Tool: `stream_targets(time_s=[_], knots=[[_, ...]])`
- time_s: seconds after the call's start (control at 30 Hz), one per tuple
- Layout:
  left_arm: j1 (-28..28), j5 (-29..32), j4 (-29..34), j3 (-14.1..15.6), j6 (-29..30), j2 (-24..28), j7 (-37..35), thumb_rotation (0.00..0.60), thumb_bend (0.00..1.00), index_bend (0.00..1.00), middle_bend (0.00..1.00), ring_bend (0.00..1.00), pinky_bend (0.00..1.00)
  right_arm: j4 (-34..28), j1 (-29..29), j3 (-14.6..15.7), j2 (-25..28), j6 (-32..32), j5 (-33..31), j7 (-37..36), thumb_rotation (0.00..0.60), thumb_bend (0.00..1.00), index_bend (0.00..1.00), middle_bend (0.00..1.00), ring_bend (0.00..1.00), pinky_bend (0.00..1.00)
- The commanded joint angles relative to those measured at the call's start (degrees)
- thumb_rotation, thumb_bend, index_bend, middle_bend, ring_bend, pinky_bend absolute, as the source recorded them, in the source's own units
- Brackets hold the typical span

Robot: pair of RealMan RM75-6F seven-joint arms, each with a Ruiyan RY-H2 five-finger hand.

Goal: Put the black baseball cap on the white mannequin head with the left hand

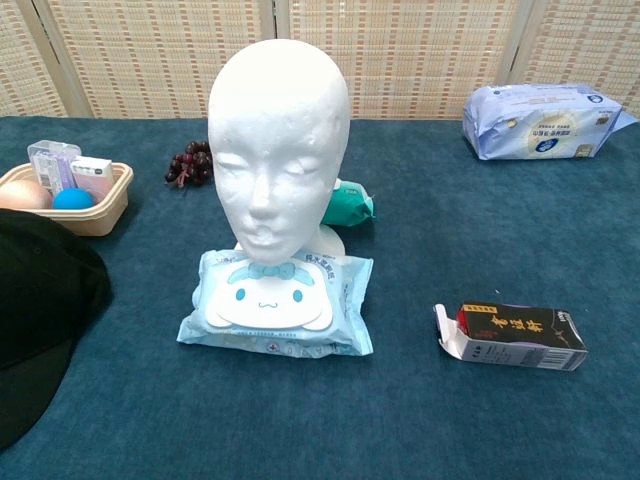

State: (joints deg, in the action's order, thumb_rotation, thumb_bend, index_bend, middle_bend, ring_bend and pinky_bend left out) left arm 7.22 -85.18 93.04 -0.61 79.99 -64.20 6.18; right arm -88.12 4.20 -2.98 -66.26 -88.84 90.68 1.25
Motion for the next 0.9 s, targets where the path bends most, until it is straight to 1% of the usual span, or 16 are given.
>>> stream_targets(time_s=[0.03, 0.3, 0.4, 0.5, 0.57, 0.6, 0.7, 0.73, 0.77, 0.8, 0.87, 0.9], knots=[[0.32, -0.07, 0.86, -0.12, -0.11, -0.34, 1.15, 0.6, 0.15, 0.39, 0.42, 0.36, 0.51, -0.01, -0.04, -0.18, -0.11, -0.36, 0.07, -0.4, 0.6, 0.16, 0.6, 0.6, 0.46, 0.59], [0.13, -0.2, 1.77, -0.23, 0.75, -0.39, 2.24, 0.6, 0.15, 0.4, 0.42, 0.36, 0.51, 0.23, 0.2, -0.03, -0.41, 0.09, 0.31, 0.13, 0.6, 0.16, 0.6, 0.6, 0.46, 0.59], [0.16, -0.47, 1.96, -0.04, 0.75, -0.6, 2.86, 0.6, 0.15, 0.43, 0.43, 0.38, 0.53, 0.23, 0.21, -0.05, -0.38, 0.22, 0.19, 0.14, 0.6, 0.16, 0.6, 0.6, 0.46, 0.59], [0.04, -1.4, 2.51, 0.1, 1.58, -0.63, 4.21, 0.6, 0.15, 0.46, 0.45, 0.41, 0.57, 0.21, 0.22, 0.02, -0.33, 0.13, 0.42, -0.07, 0.6, 0.16, 0.6, 0.6, 0.46, 0.59], [-0.29, -2.23, 2.46, 0.59, 2.17, -0.39, 5.33, 0.6, 0.19, 0.48, 0.47, 0.45, 0.63, 0.23, 0.19, 0.09, -0.28, 0.13, 0.47, -0.15, 0.6, 0.16, 0.6, 0.6, 0.46, 0.59], [-0.37, -2.75, 2.81, 0.95, 2.23, -0.09, 5.63, 0.6, 0.22, 0.49, 0.47, 0.45, 0.64, 0.23, 0.19, 0.09, -0.26, 0.15, 0.46, -0.22, 0.6, 0.16, 0.6, 0.6, 0.46, 0.59], [-0.43, -4.19, 4.52, 2.05, 1.88, 1.3, 4.91, 0.6, 0.38, 0.49, 0.48, 0.46, 0.65, 0.23, 0.2, 0.06, -0.24, 0.15, 0.45, -0.34, 0.6, 0.16, 0.6, 0.6, 0.46, 0.59], [-0.42, -4.74, 5.12, 2.39, 1.78, 1.84, 4.37, 0.6, 0.46, 0.5, 0.48, 0.46, 0.65, 0.22, 0.2, 0.06, -0.24, 0.14, 0.45, -0.37, 0.6, 0.16, 0.6, 0.6, 0.46, 0.59], [-0.42, -5.57, 5.8, 2.83, 1.78, 2.52, 3.67, 0.6, 0.57, 0.5, 0.48, 0.46, 0.65, 0.23, 0.2, 0.05, -0.22, 0.15, 0.42, -0.42, 0.6, 0.16, 0.6, 0.6, 0.46, 0.59], [-0.41, -6.19, 6.3, 3.22, 1.71, 3.07, 3.04, 0.6, 0.63, 0.5, 0.49, 0.46, 0.65, 0.24, 0.22, 0.02, -0.21, 0.19, 0.37, -0.45, 0.6, 0.16, 0.6, 0.6, 0.46, 0.59], [-0.44, -7.54, 7.62, 4.09, 1.58, 4.45, 1.33, 0.6, 0.83, 0.52, 0.51, 0.48, 0.66, 0.28, 0.27, -0.04, -0.19, 0.35, 0.19, -0.49, 0.6, 0.16, 0.6, 0.6, 0.46, 0.59], [-0.48, -8.27, 8.12, 4.57, 1.54, 5.01, 0.82, 0.6, 0.88, 0.54, 0.53, 0.5, 0.66, 0.28, 0.28, -0.06, -0.18, 0.4, 0.13, -0.55, 0.6, 0.16, 0.6, 0.6, 0.46, 0.59]])
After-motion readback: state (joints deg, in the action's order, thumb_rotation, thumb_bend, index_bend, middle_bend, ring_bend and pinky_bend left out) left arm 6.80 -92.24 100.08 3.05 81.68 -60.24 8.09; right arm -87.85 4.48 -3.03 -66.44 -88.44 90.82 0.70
